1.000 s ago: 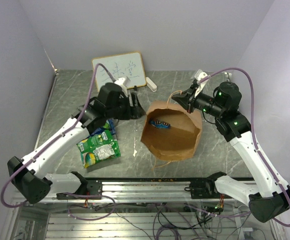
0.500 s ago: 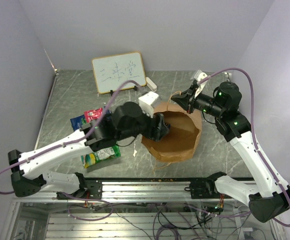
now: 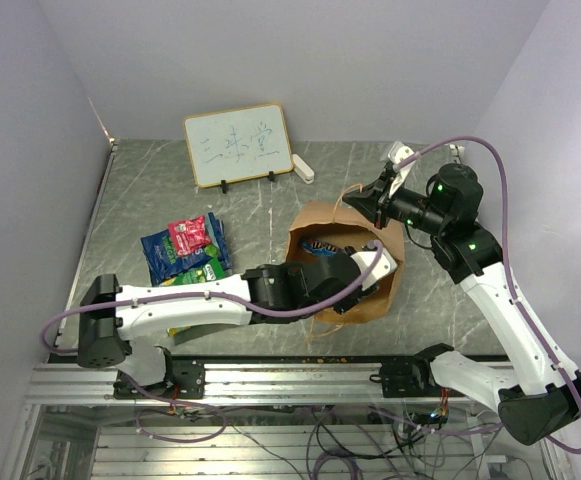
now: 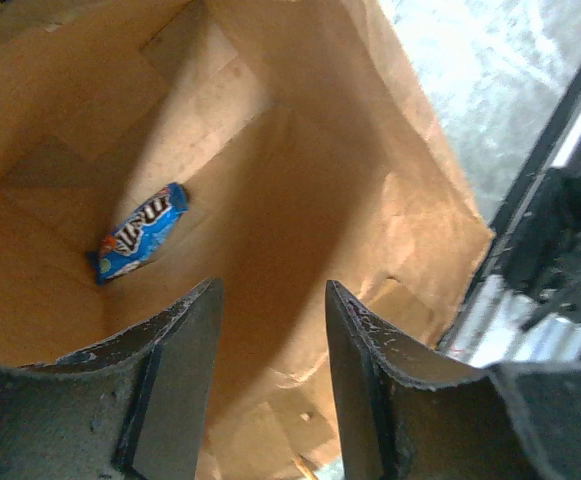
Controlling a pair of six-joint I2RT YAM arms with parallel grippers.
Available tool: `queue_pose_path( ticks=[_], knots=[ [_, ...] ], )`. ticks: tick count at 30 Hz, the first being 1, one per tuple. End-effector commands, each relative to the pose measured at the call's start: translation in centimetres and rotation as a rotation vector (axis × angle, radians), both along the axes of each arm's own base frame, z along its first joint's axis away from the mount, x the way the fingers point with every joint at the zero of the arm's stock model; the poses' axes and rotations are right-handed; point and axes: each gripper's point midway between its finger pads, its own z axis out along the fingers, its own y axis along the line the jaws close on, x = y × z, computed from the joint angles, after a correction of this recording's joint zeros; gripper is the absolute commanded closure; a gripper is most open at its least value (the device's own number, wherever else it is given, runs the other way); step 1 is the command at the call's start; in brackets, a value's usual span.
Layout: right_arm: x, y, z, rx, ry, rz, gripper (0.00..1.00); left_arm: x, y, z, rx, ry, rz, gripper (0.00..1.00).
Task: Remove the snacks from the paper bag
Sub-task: Take out the snack from the paper bag.
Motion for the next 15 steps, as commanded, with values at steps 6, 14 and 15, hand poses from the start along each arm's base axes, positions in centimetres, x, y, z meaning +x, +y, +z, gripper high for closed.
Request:
queue_pose_path(
  ticks=[6, 14, 15],
  knots=[
    [-0.2, -0.4, 1.2, -0.007, -0.037, -0.007, 1.0, 4.0, 0.4, -3.6, 0.21, -0.29, -0.055, 0.63],
    [-0.3, -0.5, 1.0, -0.007, -0.032, -0.012, 1.0, 7.0, -0.4, -7.6, 0.266, -0.201, -0.13, 0.58],
    [-0.3, -0.5, 1.1, -0.007, -0.033, -0.012, 1.0, 7.3, -0.5, -8.1, 0.266, -0.19, -0.135, 0.59]
  ],
)
